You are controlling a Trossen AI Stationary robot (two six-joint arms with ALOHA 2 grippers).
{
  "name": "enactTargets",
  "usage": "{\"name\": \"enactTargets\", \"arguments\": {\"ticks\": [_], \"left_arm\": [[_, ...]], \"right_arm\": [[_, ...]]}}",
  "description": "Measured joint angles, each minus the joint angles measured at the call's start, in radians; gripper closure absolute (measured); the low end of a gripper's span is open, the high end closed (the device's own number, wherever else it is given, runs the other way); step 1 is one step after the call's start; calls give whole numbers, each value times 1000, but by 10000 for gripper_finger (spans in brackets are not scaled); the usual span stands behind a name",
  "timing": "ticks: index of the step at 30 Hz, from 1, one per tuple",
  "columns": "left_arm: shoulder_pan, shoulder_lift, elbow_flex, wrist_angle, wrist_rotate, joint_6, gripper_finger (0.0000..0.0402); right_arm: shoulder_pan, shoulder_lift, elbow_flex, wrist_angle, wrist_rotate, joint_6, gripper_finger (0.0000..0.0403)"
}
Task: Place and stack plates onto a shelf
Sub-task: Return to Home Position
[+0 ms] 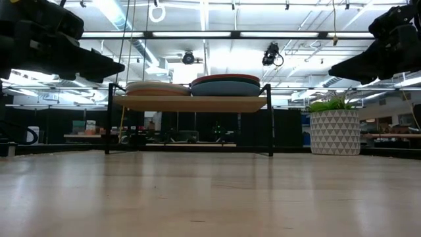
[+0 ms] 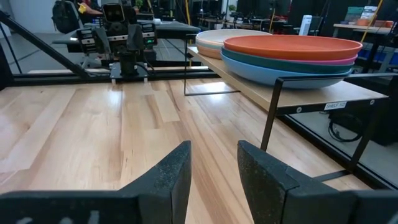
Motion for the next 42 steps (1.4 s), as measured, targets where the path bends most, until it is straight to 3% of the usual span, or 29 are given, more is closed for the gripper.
{"name": "enactTargets", "arguments": {"ticks": [5, 20, 30, 42], "left_arm": [[-3, -69, 0, -25, 9, -40, 198], [0, -364, 0, -486, 11, -11, 198], [2, -493, 0, -449, 19, -18, 198], [2, -491, 0, -443, 19, -18, 198]], "right_arm": [[0, 0, 0, 0, 0, 0, 266], [0, 0, 0, 6, -1, 0, 266], [0, 0, 0, 5, -1, 0, 266], [0, 0, 0, 5, 0, 0, 266]]}}
